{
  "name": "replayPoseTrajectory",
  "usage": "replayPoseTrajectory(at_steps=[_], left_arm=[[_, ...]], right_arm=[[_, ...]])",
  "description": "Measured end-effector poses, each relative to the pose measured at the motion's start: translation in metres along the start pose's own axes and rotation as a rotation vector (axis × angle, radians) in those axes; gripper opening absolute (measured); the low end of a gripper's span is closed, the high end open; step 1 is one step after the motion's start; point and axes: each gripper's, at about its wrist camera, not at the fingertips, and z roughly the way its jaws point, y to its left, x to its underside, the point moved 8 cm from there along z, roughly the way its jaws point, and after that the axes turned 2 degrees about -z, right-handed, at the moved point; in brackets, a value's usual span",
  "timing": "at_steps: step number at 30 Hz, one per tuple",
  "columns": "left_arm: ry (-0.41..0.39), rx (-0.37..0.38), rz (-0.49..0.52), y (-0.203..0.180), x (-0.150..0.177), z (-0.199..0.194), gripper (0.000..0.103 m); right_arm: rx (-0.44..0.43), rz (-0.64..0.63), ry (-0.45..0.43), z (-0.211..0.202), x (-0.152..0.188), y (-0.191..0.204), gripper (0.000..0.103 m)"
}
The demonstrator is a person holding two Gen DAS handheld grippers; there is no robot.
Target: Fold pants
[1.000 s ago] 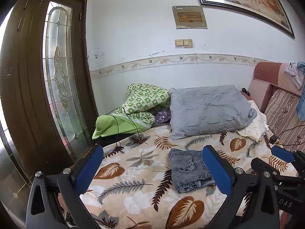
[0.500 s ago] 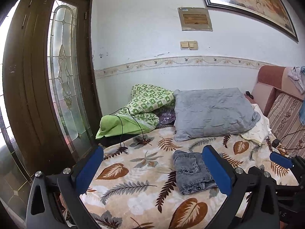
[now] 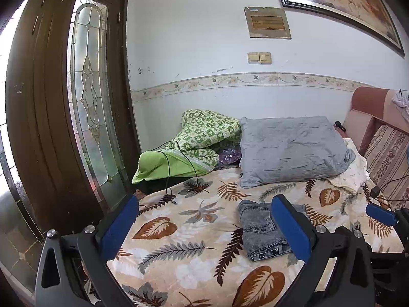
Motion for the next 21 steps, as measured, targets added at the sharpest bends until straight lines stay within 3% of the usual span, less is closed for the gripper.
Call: replayPoseTrajectory(at_steps=[21], left_arm=[[0.042, -0.001, -0.010, 0.007, 0.011, 0.019, 0.103]], right_arm=[[0.015, -0.023, 0.059, 0.023, 0.002, 0.010, 0.079]])
